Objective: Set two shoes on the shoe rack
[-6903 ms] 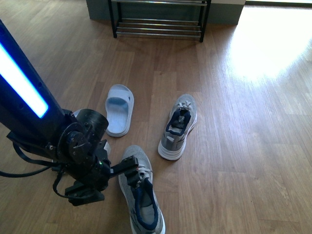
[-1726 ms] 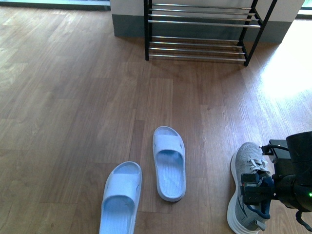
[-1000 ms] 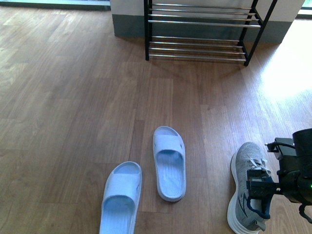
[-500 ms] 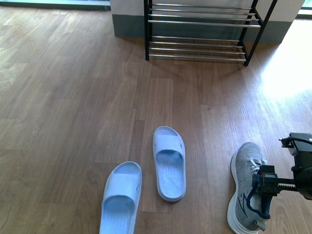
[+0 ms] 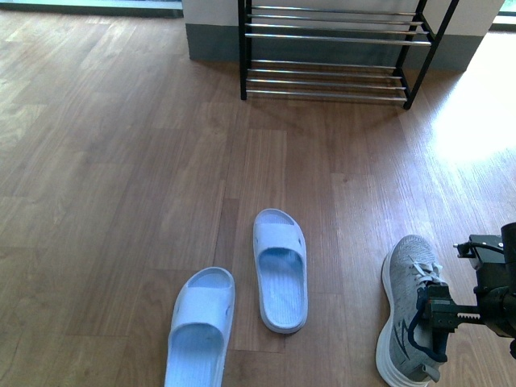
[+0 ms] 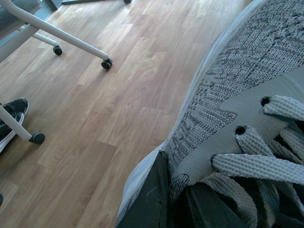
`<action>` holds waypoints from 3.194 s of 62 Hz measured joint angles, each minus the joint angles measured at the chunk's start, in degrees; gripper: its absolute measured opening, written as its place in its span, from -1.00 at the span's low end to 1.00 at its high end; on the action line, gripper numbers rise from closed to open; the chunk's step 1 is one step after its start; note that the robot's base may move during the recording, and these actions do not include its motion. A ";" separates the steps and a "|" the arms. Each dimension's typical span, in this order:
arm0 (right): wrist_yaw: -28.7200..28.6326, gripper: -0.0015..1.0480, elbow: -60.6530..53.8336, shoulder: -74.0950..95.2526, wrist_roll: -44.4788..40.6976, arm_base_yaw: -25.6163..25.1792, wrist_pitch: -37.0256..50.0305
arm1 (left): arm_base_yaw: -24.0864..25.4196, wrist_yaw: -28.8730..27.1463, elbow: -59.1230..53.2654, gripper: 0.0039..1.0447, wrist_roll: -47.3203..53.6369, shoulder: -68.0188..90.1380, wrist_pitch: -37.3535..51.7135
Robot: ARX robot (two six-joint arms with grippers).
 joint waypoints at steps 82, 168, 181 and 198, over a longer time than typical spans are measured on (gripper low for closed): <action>-15.58 -0.98 -35.41 -102.92 -15.34 3.04 -26.08 | 0.00 0.00 0.00 -0.97 -0.02 0.02 0.00; -17.44 -0.98 -35.43 -120.56 -17.09 2.05 -32.92 | 0.02 0.04 0.00 -0.97 -0.07 -0.04 -0.02; -16.94 -0.98 -35.43 -120.56 -17.09 1.90 -32.92 | -0.09 0.59 0.00 -0.97 -0.07 0.02 -0.02; -17.55 -0.98 -35.43 -120.52 -17.07 1.95 -32.92 | -0.09 0.02 0.00 -0.97 -0.07 0.02 -0.02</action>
